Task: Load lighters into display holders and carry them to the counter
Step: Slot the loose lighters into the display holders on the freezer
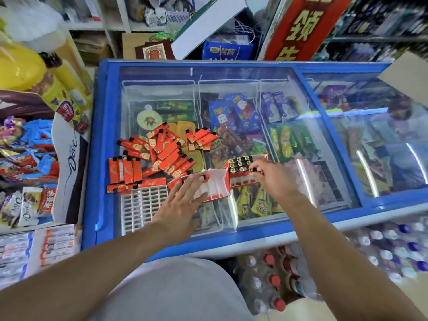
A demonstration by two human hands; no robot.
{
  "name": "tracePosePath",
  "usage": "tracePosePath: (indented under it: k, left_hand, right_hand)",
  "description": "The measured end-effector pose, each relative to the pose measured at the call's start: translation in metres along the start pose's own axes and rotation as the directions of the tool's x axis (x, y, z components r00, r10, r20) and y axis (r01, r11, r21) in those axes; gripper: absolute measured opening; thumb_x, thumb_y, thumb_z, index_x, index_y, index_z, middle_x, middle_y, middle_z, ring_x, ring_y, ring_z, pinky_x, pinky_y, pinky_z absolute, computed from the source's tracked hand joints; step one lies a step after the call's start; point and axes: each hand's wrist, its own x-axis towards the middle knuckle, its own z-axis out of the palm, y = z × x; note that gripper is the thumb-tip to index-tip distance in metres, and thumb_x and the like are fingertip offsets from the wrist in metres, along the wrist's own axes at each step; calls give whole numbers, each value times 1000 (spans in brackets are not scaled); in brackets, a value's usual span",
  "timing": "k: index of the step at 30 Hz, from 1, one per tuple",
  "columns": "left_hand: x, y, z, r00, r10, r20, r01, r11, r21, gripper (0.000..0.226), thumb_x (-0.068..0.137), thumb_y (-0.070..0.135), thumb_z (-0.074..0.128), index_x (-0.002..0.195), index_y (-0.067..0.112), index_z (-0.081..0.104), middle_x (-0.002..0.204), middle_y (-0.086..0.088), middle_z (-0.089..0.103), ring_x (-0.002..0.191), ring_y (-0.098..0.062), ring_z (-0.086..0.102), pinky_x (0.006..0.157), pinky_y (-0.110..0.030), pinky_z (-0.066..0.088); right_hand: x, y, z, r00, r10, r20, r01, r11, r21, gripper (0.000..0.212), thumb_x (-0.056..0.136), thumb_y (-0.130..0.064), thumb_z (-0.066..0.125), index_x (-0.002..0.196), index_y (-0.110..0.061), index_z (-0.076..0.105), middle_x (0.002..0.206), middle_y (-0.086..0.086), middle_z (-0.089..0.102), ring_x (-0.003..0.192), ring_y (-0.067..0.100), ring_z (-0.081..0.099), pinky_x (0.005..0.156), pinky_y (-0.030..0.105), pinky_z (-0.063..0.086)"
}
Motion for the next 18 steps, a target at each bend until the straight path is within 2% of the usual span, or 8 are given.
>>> tracePosePath:
  k: [2,4,6,9,12,14,16,18]
  left_hand:
    - [-12,-8,9,998,54,37,-59,987,151,87,95,47,48,159,24,-6,160,-11,-36,147,-31,-35,123,-55,-3]
    - [-22,-16,16,997,55,53,-65,975,212,86,96,50,47,160,23,-3,161,-14,-31,148,-34,-32,122,-58,-4]
    - [-27,-21,19,999,25,44,-34,979,201,85,95,52,49,161,22,5,164,-14,-24,150,-33,-27,123,-56,-5]
    - [-32,-22,22,999,-24,48,17,989,146,88,93,49,54,161,22,6,166,-12,-20,152,-32,-21,124,-54,3]
    - [-39,-19,24,995,-23,96,12,993,121,92,94,48,51,158,24,-11,163,-9,-30,149,-29,-30,124,-52,-6]
    - [-43,-18,26,995,-32,99,20,993,114,90,96,48,48,158,24,-12,162,-8,-33,148,-27,-33,123,-51,-11]
    - [-46,-18,24,996,-44,73,40,998,58,86,95,45,51,161,25,1,165,-6,-25,151,-25,-27,124,-48,-8]
    - [-51,-21,22,993,-91,81,97,993,-72,82,95,39,53,161,27,6,165,-2,-23,150,-19,-28,124,-43,-10]
  right_hand:
    - [2,3,6,1000,-15,-10,15,1000,-9,24,96,-50,57,118,-43,59,105,-12,74,80,9,69,66,30,58]
    - [2,4,5,999,-29,-26,29,1000,-9,24,97,-49,55,119,-43,59,107,-12,74,78,9,69,65,31,59]
    - [0,4,4,998,-40,-46,39,999,-19,25,97,-47,56,121,-42,58,107,-13,74,74,6,68,61,30,58]
    - [-7,-2,1,995,-21,-98,20,1000,-16,31,95,-43,61,124,-37,52,104,-15,74,73,8,70,60,29,57]
    - [-17,-19,-4,986,27,-165,-20,999,44,23,95,-38,64,115,-32,55,100,-14,74,76,12,70,62,28,55]
    - [-24,-43,-6,978,-4,-209,28,993,116,13,94,-36,66,104,-30,61,94,-15,73,78,10,70,63,28,54]
    - [-33,-76,-2,982,-117,-151,144,973,178,7,94,-35,66,99,-30,65,93,-17,72,78,5,69,65,25,53]
    - [-41,-109,12,968,-251,-14,249,952,180,8,96,-38,62,99,-33,67,95,-19,71,82,3,68,67,23,50]
